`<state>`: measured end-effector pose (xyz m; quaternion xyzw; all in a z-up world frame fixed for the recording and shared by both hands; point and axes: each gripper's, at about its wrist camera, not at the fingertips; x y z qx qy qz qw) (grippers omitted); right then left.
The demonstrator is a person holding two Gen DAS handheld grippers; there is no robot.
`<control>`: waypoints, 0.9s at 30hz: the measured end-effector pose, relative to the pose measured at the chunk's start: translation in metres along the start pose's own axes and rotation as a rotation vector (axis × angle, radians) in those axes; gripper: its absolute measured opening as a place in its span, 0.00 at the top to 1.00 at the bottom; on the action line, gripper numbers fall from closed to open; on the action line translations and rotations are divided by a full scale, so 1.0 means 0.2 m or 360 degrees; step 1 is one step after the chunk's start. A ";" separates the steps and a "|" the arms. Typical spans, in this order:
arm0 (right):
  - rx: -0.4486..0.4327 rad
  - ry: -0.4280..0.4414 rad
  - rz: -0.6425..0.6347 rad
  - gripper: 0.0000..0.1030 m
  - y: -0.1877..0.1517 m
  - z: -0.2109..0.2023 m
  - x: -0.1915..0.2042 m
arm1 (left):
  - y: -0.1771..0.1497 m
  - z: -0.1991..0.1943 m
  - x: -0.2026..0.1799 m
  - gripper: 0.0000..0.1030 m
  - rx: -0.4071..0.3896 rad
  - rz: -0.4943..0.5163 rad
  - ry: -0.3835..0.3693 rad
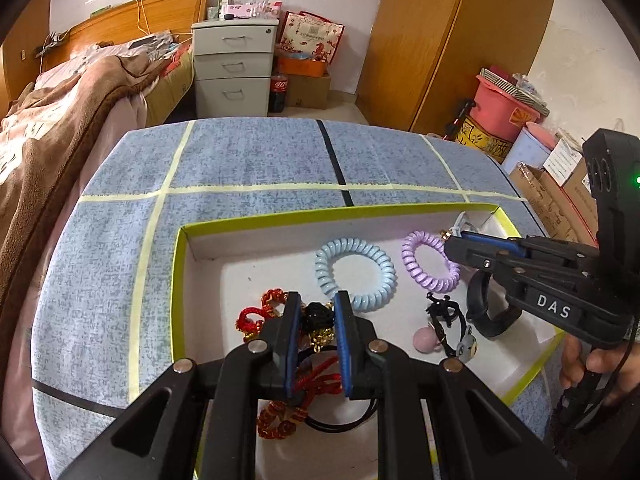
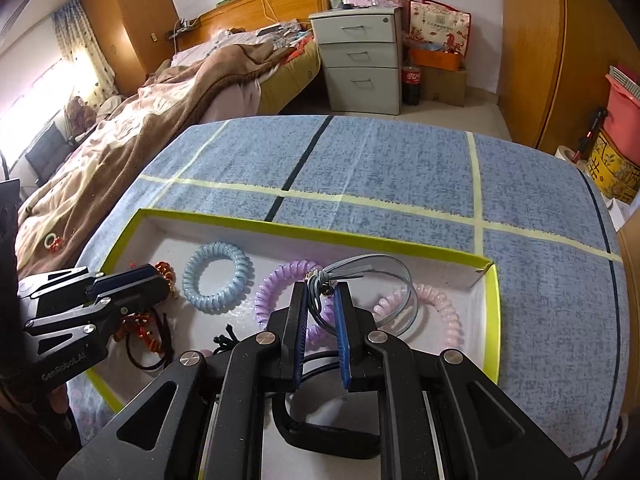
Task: Organize jewelry
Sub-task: 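Carry both items into the box and open both tools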
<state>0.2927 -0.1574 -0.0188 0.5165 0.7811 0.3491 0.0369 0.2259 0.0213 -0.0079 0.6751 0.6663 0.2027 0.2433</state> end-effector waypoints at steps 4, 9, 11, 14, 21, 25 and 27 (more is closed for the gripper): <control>0.0018 -0.0007 0.0003 0.87 0.00 0.01 0.01 | 0.00 0.00 0.00 0.83 0.0002 -0.0002 0.0006; -0.0002 -0.0023 0.0015 0.85 0.00 -0.01 0.02 | 0.01 -0.03 0.00 0.80 -0.0017 0.0000 0.0019; -0.0006 -0.0038 0.0015 0.85 0.00 -0.01 0.02 | 0.01 -0.05 0.00 0.70 -0.0021 -0.0002 0.0012; -0.0023 -0.0043 0.0009 0.85 -0.01 -0.03 0.03 | 0.00 -0.07 -0.02 0.69 -0.0034 0.0004 0.0015; -0.0113 -0.0051 -0.0026 0.67 -0.04 -0.14 0.09 | -0.02 -0.16 -0.04 0.66 -0.0085 -0.0016 0.0082; -0.0196 -0.0044 -0.0049 0.51 -0.08 -0.23 0.15 | -0.05 -0.24 -0.06 0.62 -0.0132 -0.0036 0.0122; -0.0235 -0.0065 -0.0061 0.51 -0.10 -0.27 0.19 | -0.07 -0.27 -0.07 0.61 -0.0156 -0.0042 0.0198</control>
Point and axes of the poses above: each gripper's, at about its wrist camera, not at the fingertips, and z roughly the way its jaws point, x to its left, y to its top, and after that the axes turned 10 degrees about y, right-handed
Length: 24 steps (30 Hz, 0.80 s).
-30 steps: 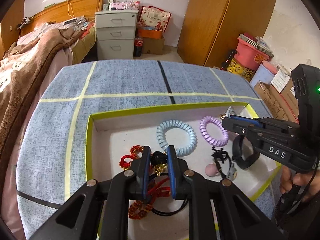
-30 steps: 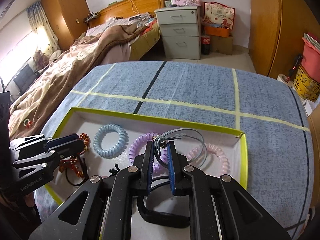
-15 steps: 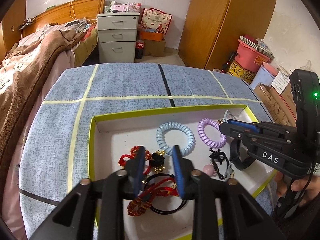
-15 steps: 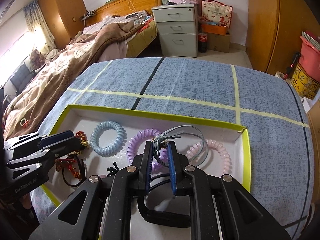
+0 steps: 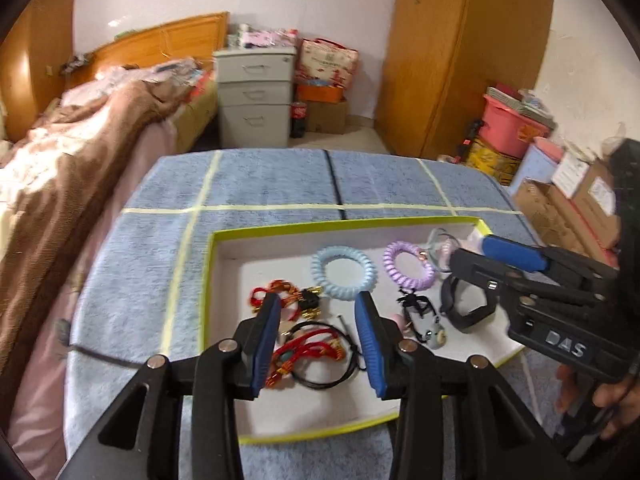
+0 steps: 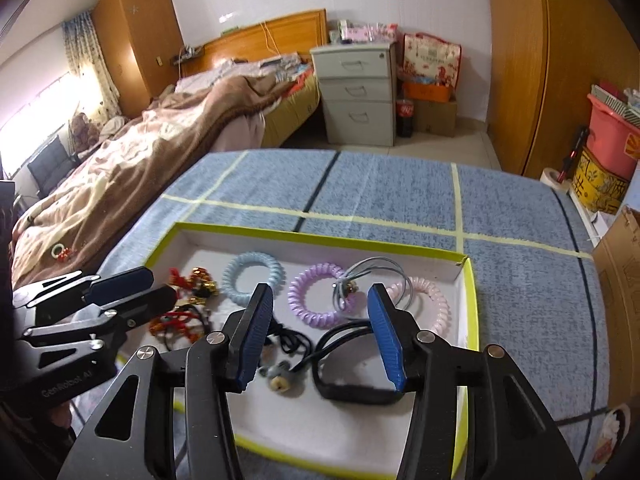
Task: Organize jewelry
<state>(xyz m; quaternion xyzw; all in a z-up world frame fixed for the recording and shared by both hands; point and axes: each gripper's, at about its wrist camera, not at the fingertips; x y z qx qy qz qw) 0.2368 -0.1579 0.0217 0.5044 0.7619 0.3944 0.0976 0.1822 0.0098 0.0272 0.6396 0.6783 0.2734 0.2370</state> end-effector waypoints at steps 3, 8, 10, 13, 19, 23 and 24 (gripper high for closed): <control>-0.0033 -0.0048 -0.0001 0.51 -0.03 -0.05 0.04 | -0.02 -0.05 0.00 0.60 -0.0020 -0.0013 0.0070; -0.0095 -0.0075 0.0038 0.51 -0.11 -0.14 0.08 | -0.08 -0.11 -0.01 0.60 -0.0050 -0.0039 0.0166; -0.0115 -0.0088 0.0041 0.51 -0.14 -0.17 0.10 | -0.10 -0.12 0.00 0.60 -0.0052 -0.0056 0.0188; -0.0117 -0.0110 0.0041 0.51 -0.17 -0.20 0.13 | -0.12 -0.14 0.01 0.60 -0.0052 -0.0083 0.0202; -0.0135 -0.0114 0.0029 0.51 -0.21 -0.23 0.17 | -0.15 -0.17 0.00 0.60 -0.0059 -0.0084 0.0191; -0.0138 -0.0109 0.0031 0.51 -0.22 -0.24 0.19 | -0.16 -0.17 0.00 0.60 -0.0045 -0.0110 0.0192; -0.0137 -0.0107 0.0030 0.51 -0.22 -0.24 0.19 | -0.17 -0.17 0.00 0.60 -0.0048 -0.0112 0.0197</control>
Point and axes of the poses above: each gripper's, at about its wrist camera, not at the fingertips, and z roughly the way its jaws point, x to its left, y to its top, and after that the axes turned 10 degrees about y, right-handed
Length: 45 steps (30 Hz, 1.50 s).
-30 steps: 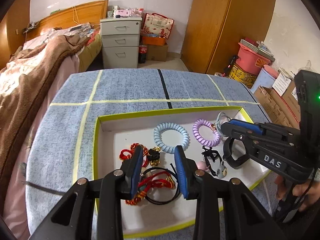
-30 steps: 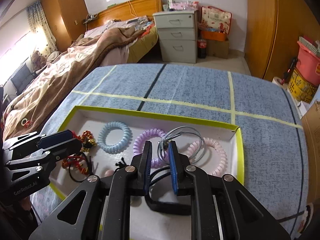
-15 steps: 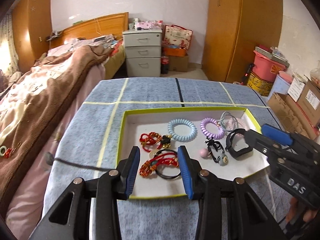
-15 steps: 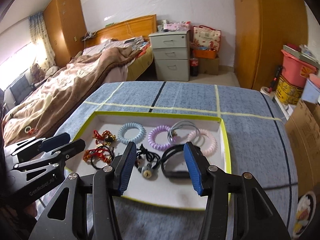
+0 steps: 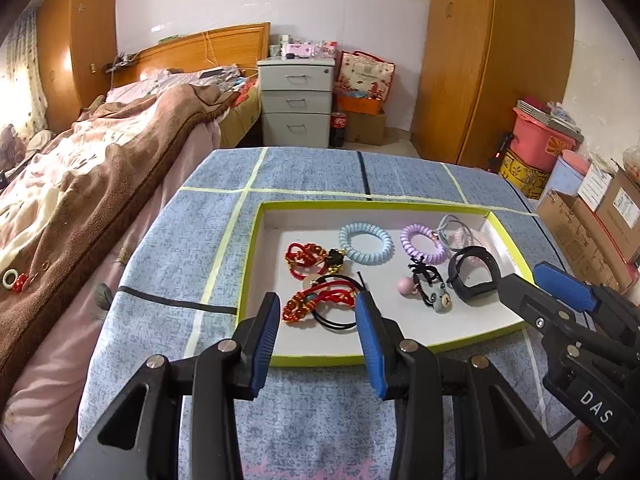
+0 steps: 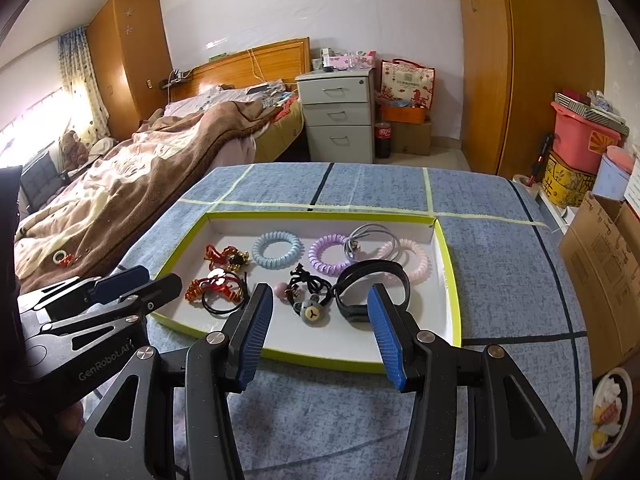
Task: Organize jewelry
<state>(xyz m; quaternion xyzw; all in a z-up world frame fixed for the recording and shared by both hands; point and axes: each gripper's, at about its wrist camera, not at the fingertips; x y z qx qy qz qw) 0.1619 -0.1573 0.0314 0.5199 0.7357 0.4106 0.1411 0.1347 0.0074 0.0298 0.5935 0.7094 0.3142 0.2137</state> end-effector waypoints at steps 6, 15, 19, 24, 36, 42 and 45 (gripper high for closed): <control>0.0010 0.0013 0.0007 0.51 -0.01 0.00 0.01 | -0.01 -0.02 0.01 0.60 -0.0015 -0.0009 -0.0004; 0.0014 0.0018 0.0010 0.51 -0.02 0.00 0.01 | -0.02 -0.02 0.02 0.60 -0.0008 -0.0019 -0.0009; 0.0012 0.0011 0.0009 0.51 -0.02 0.00 0.02 | -0.02 -0.03 0.02 0.60 -0.0015 -0.0013 0.0014; 0.0012 0.0012 0.0010 0.51 -0.02 -0.01 0.02 | -0.02 -0.03 0.02 0.60 -0.0012 -0.0018 0.0005; 0.0017 0.0004 0.0012 0.51 -0.03 -0.02 0.02 | -0.02 -0.03 0.03 0.60 -0.0003 -0.0019 0.0004; 0.0021 0.0002 0.0013 0.51 -0.03 -0.01 0.02 | -0.02 -0.04 0.03 0.60 0.0000 -0.0014 0.0003; 0.0019 0.0001 0.0019 0.51 -0.03 -0.02 0.02 | -0.02 -0.04 0.02 0.60 0.0001 -0.0011 0.0002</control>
Point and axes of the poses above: each gripper's, at about its wrist camera, not at the fingertips, and z roughly the way its jaws point, x to its left, y to its top, and after that the axes turned 10 degrees about y, right-handed
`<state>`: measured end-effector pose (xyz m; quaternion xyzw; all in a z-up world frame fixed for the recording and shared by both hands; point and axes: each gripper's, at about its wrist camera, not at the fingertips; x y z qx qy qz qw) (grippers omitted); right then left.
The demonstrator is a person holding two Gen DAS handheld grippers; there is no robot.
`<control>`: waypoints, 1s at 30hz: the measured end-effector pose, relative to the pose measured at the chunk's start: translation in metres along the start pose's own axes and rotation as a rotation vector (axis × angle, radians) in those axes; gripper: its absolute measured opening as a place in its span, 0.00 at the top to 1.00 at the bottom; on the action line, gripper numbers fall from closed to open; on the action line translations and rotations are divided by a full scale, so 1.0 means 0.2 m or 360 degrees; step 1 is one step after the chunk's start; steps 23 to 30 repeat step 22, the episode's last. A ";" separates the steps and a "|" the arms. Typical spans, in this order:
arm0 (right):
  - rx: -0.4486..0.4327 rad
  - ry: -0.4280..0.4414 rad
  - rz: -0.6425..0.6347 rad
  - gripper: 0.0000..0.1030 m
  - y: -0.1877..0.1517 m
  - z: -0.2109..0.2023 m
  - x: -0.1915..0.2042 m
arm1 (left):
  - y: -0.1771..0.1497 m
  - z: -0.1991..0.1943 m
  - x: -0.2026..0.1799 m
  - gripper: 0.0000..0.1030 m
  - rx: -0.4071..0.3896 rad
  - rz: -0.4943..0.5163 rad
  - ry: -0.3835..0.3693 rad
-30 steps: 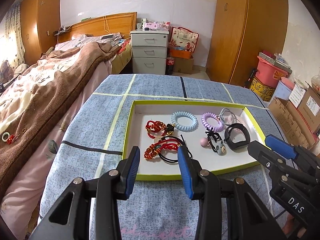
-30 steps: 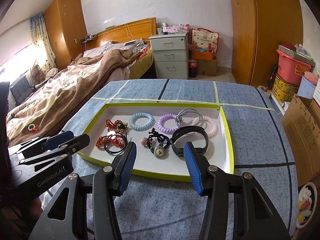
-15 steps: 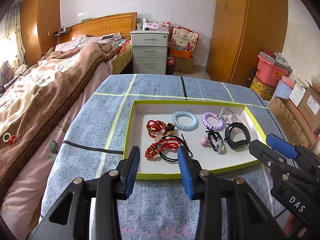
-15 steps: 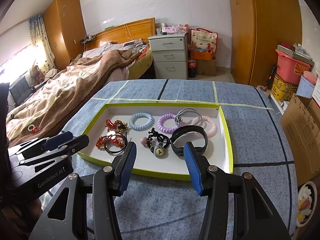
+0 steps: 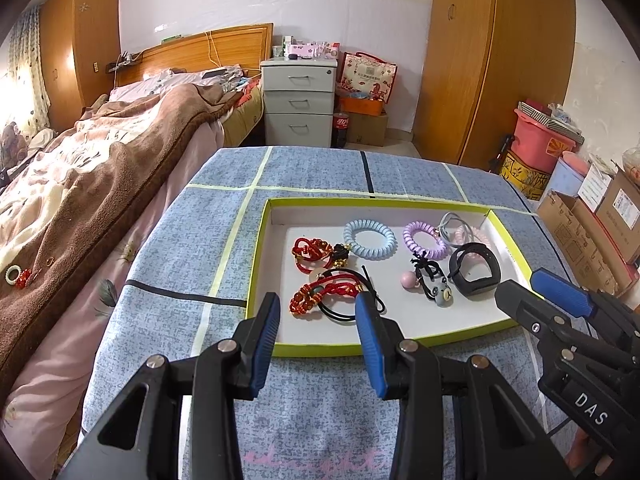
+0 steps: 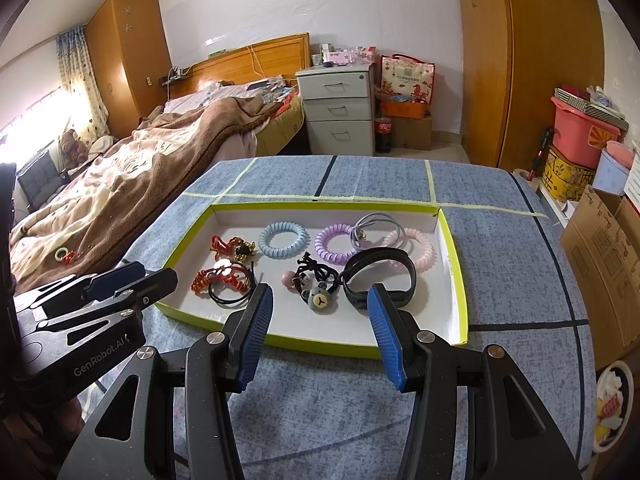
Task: Organize jewelry
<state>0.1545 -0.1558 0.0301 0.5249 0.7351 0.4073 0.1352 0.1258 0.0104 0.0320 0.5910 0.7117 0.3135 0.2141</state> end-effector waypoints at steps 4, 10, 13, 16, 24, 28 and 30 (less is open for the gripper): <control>-0.0002 -0.0002 -0.0003 0.51 0.00 0.00 0.00 | 0.00 0.00 0.00 0.60 -0.0001 -0.0003 0.0002; 0.0000 0.0000 -0.0002 0.51 0.00 0.00 0.00 | 0.00 0.01 0.00 0.60 0.0002 -0.0007 0.0006; 0.0000 -0.0004 0.0003 0.51 0.00 0.00 0.00 | 0.00 0.01 0.00 0.60 0.0001 -0.0016 0.0004; 0.0002 -0.0005 0.0007 0.51 -0.01 0.00 0.00 | -0.01 0.01 0.00 0.60 0.0017 -0.0024 -0.0012; 0.0003 -0.0007 0.0007 0.51 -0.01 0.00 0.00 | -0.01 0.01 -0.01 0.60 0.0025 -0.0021 -0.0016; 0.0003 -0.0007 0.0007 0.51 -0.01 0.00 0.00 | -0.01 0.01 -0.01 0.60 0.0025 -0.0021 -0.0016; 0.0003 -0.0007 0.0007 0.51 -0.01 0.00 0.00 | -0.01 0.01 -0.01 0.60 0.0025 -0.0021 -0.0016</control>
Point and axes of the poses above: each gripper's, at about its wrist camera, not at the fingertips, and z roughly the way its jaws point, x to its left, y to its top, and after that the axes turned 10 degrees about y, right-handed
